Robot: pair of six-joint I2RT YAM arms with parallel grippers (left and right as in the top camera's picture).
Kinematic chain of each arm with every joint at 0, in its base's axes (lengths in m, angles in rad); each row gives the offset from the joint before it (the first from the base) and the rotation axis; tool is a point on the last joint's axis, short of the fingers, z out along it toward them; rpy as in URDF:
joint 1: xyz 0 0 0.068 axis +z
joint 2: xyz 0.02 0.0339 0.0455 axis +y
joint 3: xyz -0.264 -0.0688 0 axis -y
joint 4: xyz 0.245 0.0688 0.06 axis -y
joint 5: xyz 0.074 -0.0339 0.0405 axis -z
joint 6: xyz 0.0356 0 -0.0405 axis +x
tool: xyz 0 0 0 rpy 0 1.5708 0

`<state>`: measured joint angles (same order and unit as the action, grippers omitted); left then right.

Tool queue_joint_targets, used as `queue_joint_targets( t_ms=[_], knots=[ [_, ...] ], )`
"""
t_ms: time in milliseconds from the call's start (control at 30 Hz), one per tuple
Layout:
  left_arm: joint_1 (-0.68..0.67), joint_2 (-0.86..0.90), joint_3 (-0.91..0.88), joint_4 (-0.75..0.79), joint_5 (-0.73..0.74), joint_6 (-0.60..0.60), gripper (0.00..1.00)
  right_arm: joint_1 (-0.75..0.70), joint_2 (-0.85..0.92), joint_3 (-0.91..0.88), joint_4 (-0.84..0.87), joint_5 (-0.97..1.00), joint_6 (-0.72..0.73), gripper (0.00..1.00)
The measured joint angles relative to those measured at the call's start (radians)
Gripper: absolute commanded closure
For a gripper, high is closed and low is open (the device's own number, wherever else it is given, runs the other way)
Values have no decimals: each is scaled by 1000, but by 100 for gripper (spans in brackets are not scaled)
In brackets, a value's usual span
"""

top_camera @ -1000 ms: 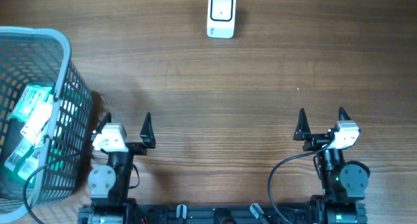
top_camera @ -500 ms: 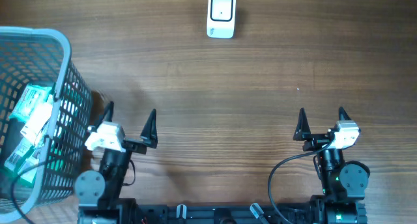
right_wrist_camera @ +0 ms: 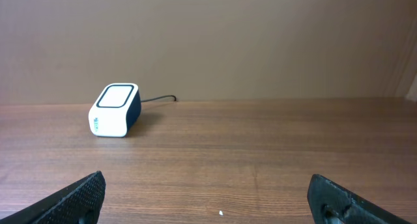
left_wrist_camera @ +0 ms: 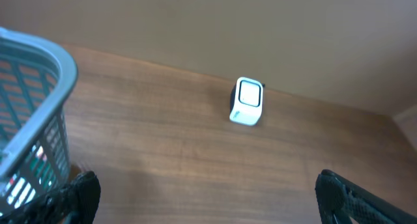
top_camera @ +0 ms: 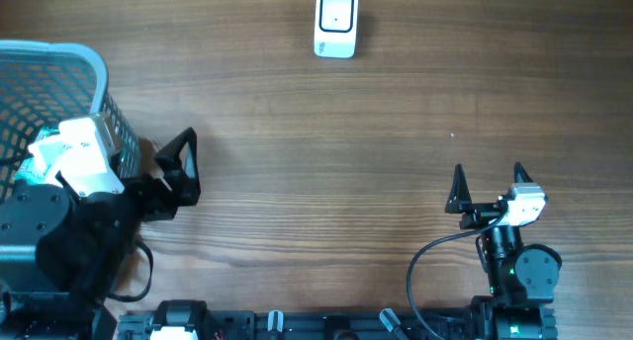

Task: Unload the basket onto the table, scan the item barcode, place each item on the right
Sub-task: 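Reach the left gripper into the basket and grasp the green-capped seasoning jar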

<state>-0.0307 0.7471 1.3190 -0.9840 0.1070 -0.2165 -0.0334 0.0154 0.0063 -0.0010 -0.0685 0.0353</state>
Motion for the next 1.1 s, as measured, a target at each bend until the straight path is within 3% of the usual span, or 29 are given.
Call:
queue_joint_targets(
  t_ms=[200, 367, 467, 567, 767, 900, 1100],
  knots=[
    [0, 15, 0, 15, 0, -28, 0, 0, 0, 0, 0, 0, 0, 0],
    [27, 92, 78, 7, -184, -156, 0, 0, 0, 0, 0, 0, 0, 0],
    [128, 175, 205, -68, -303, -248, 0, 0, 0, 0, 0, 0, 0, 1],
    [331, 286, 293, -211, -367, -351, 0, 0, 0, 0, 0, 1, 0, 0],
    [861, 525, 298, -415, -231, -411, 0, 0, 0, 0, 0, 2, 0, 0],
    [947, 607, 249, -459, -179, -418, 0, 0, 0, 0, 0, 2, 0, 0],
    [948, 630, -68, -253, -158, -418, 0, 0, 0, 0, 0, 2, 0, 0]
  ],
)
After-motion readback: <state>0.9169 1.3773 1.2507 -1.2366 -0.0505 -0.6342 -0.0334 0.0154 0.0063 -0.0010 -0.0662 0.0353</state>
